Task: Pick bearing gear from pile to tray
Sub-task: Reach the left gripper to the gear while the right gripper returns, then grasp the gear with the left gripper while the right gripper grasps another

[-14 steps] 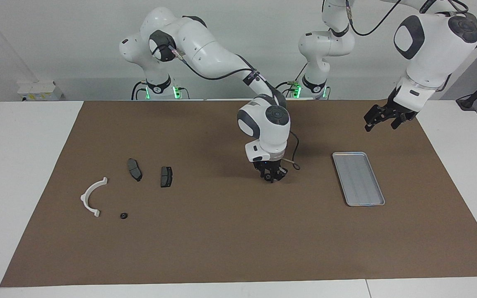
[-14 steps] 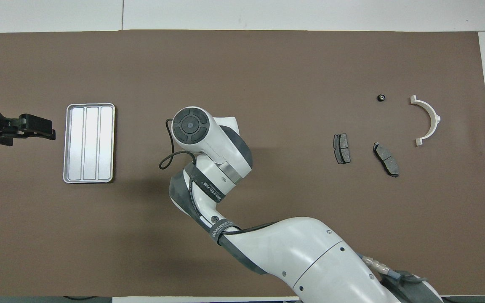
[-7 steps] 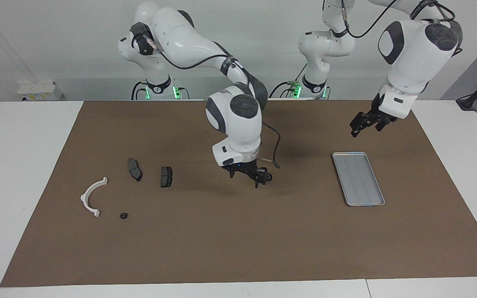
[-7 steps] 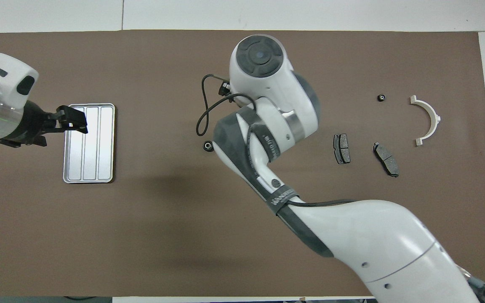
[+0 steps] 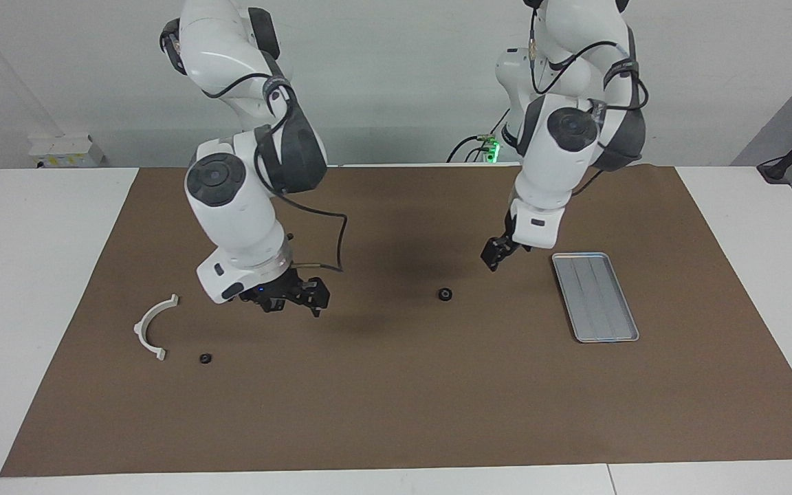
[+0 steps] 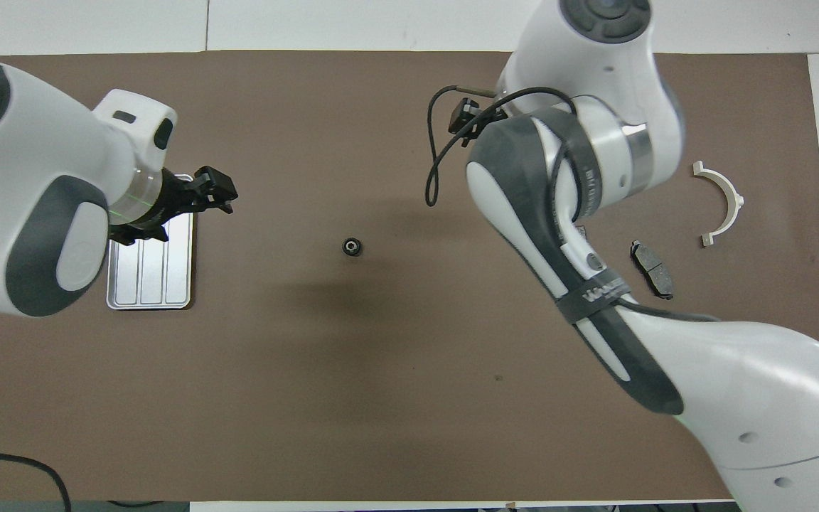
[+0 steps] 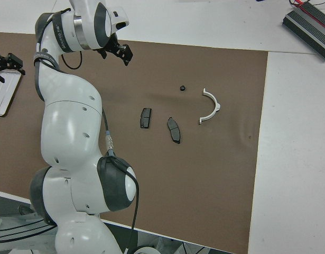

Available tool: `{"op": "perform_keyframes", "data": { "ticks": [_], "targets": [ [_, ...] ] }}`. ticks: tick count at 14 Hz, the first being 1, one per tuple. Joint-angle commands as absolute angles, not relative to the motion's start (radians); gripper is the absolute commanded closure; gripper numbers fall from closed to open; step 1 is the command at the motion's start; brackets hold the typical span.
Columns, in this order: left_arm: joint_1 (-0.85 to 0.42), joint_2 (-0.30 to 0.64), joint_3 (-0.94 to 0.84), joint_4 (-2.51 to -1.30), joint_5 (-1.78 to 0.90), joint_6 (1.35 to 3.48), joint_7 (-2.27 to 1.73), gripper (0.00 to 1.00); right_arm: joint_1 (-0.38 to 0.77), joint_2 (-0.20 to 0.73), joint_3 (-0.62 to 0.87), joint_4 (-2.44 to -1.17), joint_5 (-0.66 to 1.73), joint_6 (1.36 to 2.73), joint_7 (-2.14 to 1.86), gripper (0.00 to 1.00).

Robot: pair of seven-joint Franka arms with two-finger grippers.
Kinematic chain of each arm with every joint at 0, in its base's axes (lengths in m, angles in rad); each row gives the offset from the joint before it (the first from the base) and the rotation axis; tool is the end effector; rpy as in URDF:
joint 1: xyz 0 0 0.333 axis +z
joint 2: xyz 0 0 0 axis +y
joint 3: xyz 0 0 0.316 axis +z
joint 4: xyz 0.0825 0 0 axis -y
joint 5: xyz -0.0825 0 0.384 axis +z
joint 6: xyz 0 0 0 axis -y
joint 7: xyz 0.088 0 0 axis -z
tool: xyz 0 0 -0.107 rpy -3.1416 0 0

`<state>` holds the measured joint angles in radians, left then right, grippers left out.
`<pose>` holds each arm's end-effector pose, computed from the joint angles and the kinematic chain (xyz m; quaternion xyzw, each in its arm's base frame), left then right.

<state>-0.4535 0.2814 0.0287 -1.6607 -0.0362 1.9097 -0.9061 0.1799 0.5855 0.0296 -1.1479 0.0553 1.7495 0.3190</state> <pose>0.5807 -0.2673 0.4415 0.9696 0.2439 -0.0207 0.0003 0.7097 0.1501 0.4648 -0.9974 0.0619 0.0013 0.0363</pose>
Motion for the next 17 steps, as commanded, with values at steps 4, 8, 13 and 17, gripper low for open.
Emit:
{"op": "perform_keyframes", "data": {
  "ticks": [4,8,13,17],
  "targets": [
    [-0.558,0.440,0.044,-1.715,-0.020,2.169,-1.063,0.00,0.057,0.603,0.040,-1.213,0.028,1.790,0.040,0.00],
    [-0.577,0.419,0.043,-1.805,-0.023,2.221,-1.107,0.00,0.028,0.638,0.040,-1.268,-0.054,1.922,0.008,0.00],
    [-0.594,0.411,0.041,-1.838,-0.023,2.253,-1.117,0.05,-0.008,0.673,0.040,-1.334,-0.117,2.038,0.009,0.00],
    [-0.603,0.402,0.043,-1.876,-0.023,2.307,-1.117,0.21,-0.043,0.678,0.040,-1.391,-0.117,2.115,-0.032,0.00]
  ]
}}
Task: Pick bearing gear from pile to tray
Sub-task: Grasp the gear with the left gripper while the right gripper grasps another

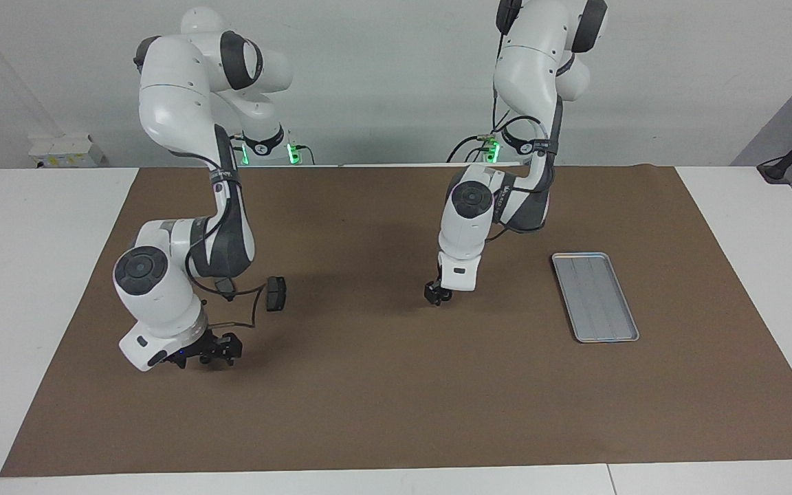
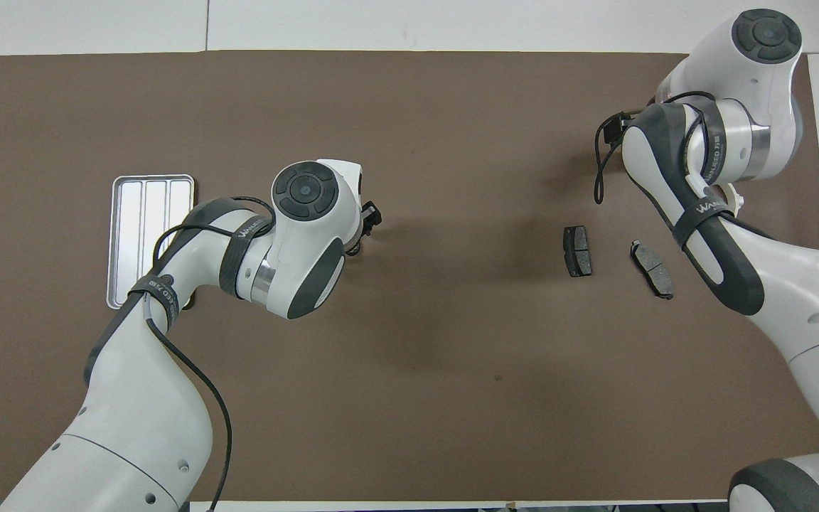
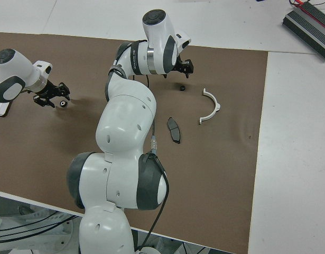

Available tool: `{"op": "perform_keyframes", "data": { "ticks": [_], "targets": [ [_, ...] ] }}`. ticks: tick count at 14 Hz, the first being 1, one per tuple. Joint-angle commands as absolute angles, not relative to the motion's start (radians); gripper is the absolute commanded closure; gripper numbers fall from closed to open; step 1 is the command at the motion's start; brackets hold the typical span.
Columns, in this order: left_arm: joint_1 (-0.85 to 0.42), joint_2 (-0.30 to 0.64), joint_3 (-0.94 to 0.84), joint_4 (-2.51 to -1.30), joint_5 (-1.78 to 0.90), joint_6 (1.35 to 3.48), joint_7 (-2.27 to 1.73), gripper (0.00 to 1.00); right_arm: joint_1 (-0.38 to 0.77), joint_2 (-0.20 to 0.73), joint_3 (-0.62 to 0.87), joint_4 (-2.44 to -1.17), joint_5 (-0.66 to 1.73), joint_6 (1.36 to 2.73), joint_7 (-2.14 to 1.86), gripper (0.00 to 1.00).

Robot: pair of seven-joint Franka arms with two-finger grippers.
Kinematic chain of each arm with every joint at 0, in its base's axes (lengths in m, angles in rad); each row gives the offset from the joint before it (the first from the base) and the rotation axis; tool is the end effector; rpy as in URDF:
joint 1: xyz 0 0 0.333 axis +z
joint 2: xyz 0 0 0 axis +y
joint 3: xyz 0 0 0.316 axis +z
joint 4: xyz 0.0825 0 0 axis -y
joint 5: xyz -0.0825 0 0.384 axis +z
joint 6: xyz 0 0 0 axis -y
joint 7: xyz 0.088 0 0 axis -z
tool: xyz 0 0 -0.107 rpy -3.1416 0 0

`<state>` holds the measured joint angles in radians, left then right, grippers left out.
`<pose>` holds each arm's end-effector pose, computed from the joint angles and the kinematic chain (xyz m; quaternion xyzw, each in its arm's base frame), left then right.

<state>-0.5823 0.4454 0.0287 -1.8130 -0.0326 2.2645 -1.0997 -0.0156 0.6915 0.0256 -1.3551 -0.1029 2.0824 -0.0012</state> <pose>0.5504 -0.3428 0.2963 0.9605 0.2783 -0.0025 0.0067 0.7361 -0.0019 0.3177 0.9988 0.0269 0.0182 0.0371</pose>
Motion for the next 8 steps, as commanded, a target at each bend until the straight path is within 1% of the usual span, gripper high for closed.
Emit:
{"op": "perform_keyframes", "data": {
  "ticks": [1,3,4,5,8],
  "targets": [
    [-0.603,0.403,0.043,-1.876,-0.023,2.312,-1.117,0.21,-0.044,0.678,0.041,-1.393,-0.111,2.115,-0.034,0.00],
    [-0.601,0.402,0.044,-1.876,-0.023,2.313,-1.118,0.21,-0.046,0.680,0.041,-1.399,-0.104,2.115,-0.032,0.03],
    [-0.603,0.403,0.044,-1.876,-0.023,2.312,-1.118,0.23,-0.048,0.680,0.040,-1.402,-0.104,2.115,-0.034,0.03],
    [-0.603,0.402,0.044,-1.876,-0.023,2.312,-1.120,0.32,-0.052,0.684,0.041,-1.404,-0.103,2.115,-0.032,0.05],
    [-0.604,0.400,0.046,-1.885,-0.021,2.309,-1.120,0.74,-0.054,0.696,0.041,-1.404,-0.103,2.115,-0.031,0.08]
  ]
}}
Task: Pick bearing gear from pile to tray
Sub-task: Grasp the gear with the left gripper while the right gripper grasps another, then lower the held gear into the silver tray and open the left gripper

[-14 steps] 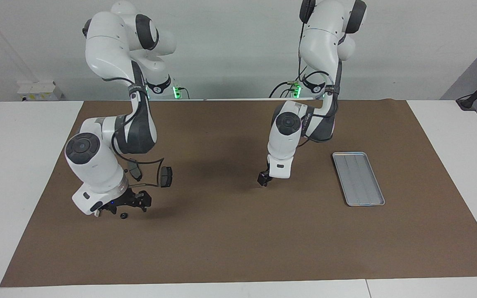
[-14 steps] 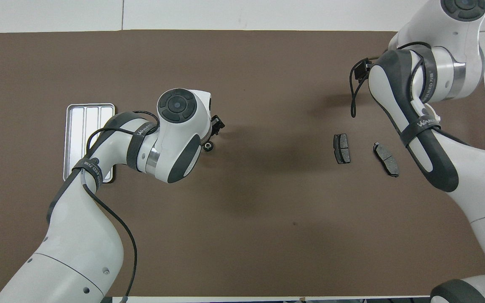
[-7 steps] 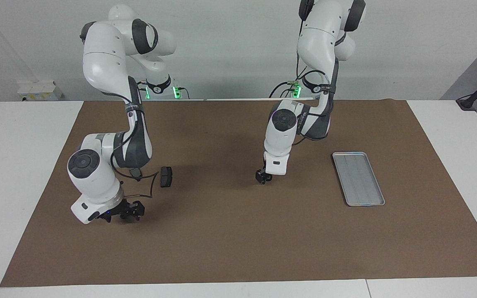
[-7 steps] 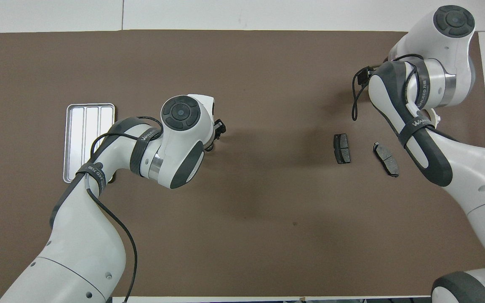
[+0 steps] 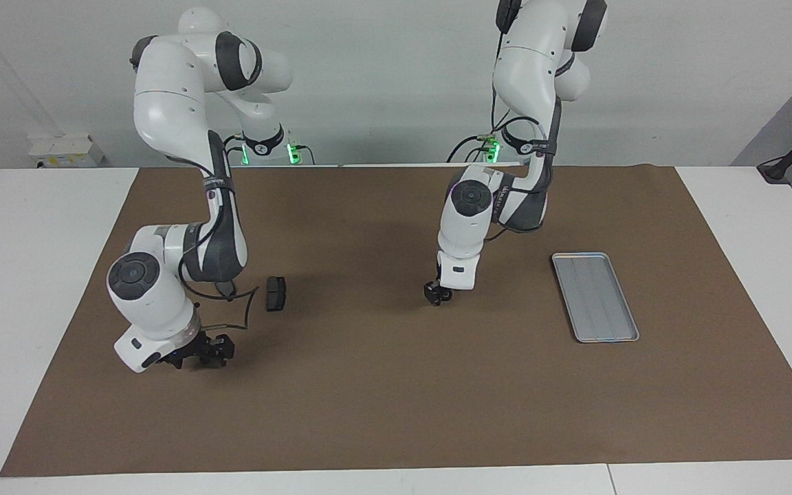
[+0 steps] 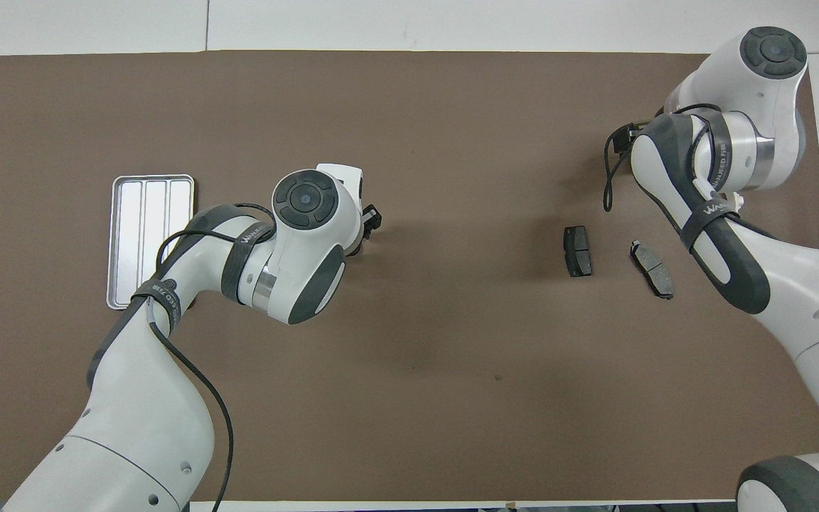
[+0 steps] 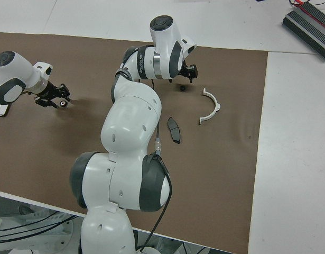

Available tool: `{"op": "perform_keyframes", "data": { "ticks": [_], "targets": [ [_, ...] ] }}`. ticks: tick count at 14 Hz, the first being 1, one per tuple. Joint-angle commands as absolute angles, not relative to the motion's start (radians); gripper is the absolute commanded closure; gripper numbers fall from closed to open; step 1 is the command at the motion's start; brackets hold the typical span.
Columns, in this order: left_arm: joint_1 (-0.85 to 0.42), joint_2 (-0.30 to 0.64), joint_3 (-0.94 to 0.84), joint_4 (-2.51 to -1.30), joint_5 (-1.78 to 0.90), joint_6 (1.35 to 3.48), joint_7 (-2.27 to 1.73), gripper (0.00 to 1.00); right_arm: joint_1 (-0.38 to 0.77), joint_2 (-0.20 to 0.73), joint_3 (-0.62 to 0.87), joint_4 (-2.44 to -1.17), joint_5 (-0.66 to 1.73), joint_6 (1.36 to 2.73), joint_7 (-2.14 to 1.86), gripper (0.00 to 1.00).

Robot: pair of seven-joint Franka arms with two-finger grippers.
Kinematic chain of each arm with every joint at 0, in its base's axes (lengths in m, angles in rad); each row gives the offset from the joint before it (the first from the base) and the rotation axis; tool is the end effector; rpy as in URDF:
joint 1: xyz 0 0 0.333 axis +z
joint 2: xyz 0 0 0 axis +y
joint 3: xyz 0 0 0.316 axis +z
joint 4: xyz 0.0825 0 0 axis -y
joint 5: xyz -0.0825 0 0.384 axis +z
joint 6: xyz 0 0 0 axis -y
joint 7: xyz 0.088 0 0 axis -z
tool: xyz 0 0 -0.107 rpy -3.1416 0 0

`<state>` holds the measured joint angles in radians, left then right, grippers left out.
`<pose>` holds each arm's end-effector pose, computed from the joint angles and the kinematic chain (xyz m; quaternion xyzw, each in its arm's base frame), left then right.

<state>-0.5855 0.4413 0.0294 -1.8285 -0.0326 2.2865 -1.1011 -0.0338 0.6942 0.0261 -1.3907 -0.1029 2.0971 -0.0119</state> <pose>0.5479 -0.3430 0.2942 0.9606 0.2779 0.0012 0.0104 0.7298 -0.0144 0.3004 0.9990 0.0246 0.0059 0.0364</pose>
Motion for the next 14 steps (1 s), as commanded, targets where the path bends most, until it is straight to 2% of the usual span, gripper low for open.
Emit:
{"op": "perform_keyframes", "data": {
  "ticks": [1,5,6,8,9,10,12,14],
  "targets": [
    [-0.604,0.399,0.046,-1.885,-0.018,2.290,-1.120,0.99,-0.054,0.704,0.041,-1.404,-0.103,2.115,-0.029,0.08],
    [-0.588,0.393,0.055,-1.812,-0.015,2.140,-1.102,1.00,-0.057,0.718,0.041,-1.404,-0.103,2.117,-0.026,0.09],
    [-0.556,0.355,0.055,-1.810,-0.012,2.108,-1.059,1.00,-0.058,0.719,0.041,-1.404,-0.103,2.115,-0.026,0.10],
    [-0.459,0.226,0.054,-1.863,-0.012,2.044,-0.914,1.00,-0.060,0.719,0.041,-1.405,-0.101,2.112,-0.026,0.16],
    [-0.416,0.177,0.054,-1.882,-0.012,1.995,-0.829,1.00,-0.060,0.721,0.041,-1.405,-0.101,2.106,-0.022,0.22],
    [-0.363,0.146,0.054,-1.893,-0.012,1.958,-0.737,1.00,-0.060,0.721,0.041,-1.405,-0.101,2.097,-0.020,0.23],
    [-0.263,0.126,0.054,-1.902,-0.012,1.928,-0.561,1.00,-0.061,0.721,0.041,-1.410,-0.100,2.091,-0.020,0.23],
    [-0.166,0.124,0.054,-1.928,-0.012,1.985,-0.412,1.00,-0.063,0.721,0.041,-1.410,-0.100,2.085,-0.020,0.25]
  ]
}}
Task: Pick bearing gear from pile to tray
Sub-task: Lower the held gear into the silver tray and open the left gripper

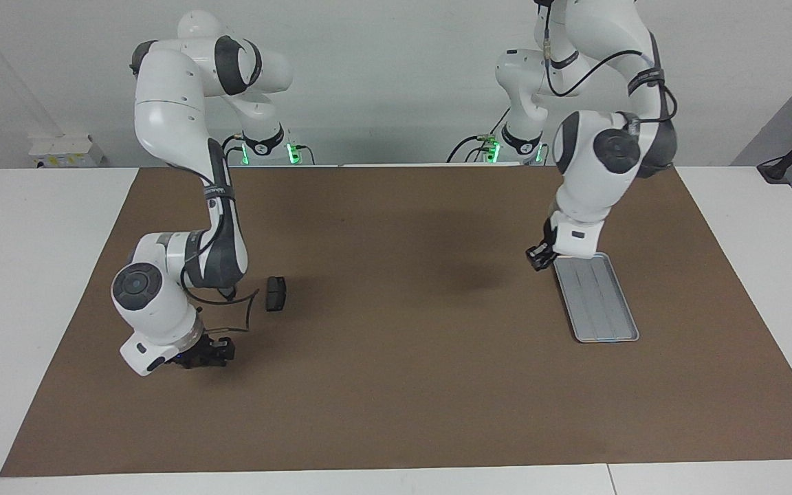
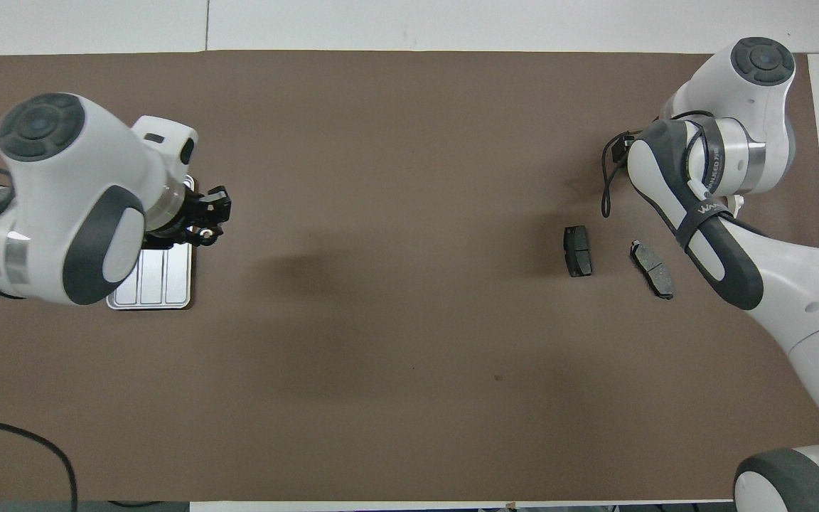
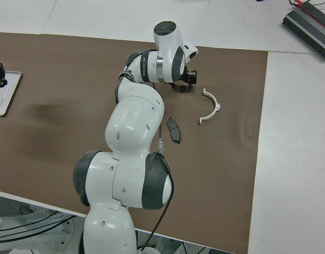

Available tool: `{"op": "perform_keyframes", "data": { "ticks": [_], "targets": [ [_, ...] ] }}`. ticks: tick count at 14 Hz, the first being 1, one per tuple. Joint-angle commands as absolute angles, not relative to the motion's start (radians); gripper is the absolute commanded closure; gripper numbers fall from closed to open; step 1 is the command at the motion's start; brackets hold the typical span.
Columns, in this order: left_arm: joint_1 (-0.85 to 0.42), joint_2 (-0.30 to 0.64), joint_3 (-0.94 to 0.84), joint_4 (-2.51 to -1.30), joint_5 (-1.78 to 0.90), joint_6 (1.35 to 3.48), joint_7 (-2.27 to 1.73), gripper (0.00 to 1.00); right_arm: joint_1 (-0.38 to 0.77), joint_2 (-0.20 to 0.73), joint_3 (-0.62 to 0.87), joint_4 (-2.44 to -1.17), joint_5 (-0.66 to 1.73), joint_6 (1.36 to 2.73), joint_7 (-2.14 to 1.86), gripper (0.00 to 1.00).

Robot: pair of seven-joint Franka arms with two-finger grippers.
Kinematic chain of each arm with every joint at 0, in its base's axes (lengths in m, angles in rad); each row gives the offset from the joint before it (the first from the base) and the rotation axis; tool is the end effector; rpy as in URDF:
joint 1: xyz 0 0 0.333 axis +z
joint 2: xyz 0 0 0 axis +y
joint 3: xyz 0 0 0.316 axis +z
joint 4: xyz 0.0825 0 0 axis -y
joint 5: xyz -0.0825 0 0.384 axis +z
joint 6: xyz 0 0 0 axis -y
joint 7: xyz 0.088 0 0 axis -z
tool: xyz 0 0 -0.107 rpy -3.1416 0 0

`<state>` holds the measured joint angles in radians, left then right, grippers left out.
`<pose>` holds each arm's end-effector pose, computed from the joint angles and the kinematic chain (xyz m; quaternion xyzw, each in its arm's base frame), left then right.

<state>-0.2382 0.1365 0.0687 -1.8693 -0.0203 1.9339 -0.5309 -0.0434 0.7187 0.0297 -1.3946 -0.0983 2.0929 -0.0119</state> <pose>0.5789 -0.1018 0.4350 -0.9824 -0.1833 0.0352 0.0079 0.7273 -0.0191 0.2804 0.9992 0.0205 -0.0104 0.0324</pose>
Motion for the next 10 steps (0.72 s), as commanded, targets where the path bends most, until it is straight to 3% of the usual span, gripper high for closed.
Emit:
{"op": "perform_keyframes", "data": {
  "ticks": [1,3,4,10],
  "targets": [
    [-0.129,0.121,0.054,-1.959,-0.012,2.053,-0.352,1.00,-0.063,0.721,0.041,-1.410,-0.100,2.083,-0.020,0.31],
    [-0.098,0.110,0.054,-2.047,-0.012,2.172,-0.293,1.00,-0.071,0.721,0.041,-1.410,-0.100,2.071,-0.026,0.48],
    [-0.081,0.115,0.054,-2.078,-0.012,2.195,-0.222,1.00,-0.071,0.721,0.041,-1.410,-0.100,2.068,-0.031,0.51],
    [-0.006,0.130,0.054,-2.155,-0.012,2.287,-0.071,1.00,-0.083,0.722,0.041,-1.427,-0.084,2.051,-0.060,0.56]
  ]
}}
